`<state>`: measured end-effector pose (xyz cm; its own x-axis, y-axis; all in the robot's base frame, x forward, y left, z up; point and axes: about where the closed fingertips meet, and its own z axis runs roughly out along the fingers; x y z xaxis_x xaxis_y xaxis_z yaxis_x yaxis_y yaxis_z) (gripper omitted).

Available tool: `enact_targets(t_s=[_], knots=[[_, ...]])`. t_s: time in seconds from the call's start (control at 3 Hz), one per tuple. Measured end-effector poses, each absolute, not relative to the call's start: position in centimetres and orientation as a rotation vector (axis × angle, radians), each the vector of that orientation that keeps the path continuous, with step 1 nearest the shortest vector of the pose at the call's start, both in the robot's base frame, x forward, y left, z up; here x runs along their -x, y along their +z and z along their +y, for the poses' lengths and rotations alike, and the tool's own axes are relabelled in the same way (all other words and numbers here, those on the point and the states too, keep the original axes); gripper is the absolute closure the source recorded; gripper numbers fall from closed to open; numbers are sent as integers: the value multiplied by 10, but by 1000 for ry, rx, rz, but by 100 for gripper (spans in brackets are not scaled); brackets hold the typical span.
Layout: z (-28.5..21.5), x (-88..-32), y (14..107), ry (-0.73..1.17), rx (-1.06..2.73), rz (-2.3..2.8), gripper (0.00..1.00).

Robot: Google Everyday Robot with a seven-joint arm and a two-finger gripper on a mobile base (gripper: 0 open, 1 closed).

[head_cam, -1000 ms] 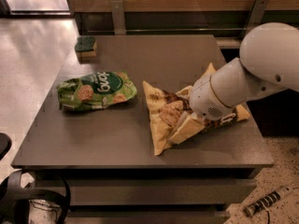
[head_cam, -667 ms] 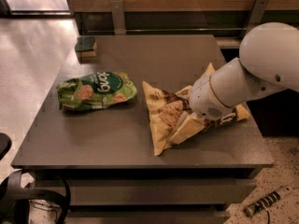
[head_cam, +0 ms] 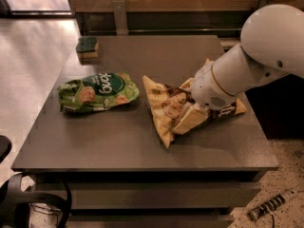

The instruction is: Move brown chip bag near sponge

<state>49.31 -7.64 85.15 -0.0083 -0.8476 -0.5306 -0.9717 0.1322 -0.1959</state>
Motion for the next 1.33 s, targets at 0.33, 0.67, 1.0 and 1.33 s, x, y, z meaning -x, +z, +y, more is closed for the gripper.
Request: enact_targets(t_s=[0.33,0.67,1.0,1.33], knots=[[-85,-519,896,175,1786,1848,100],[-87,-560,955,32,1787,1739,100],[-83,-584,979,-16,1766,1654,100],[-65,-611,995,-29,1746,1517,100]])
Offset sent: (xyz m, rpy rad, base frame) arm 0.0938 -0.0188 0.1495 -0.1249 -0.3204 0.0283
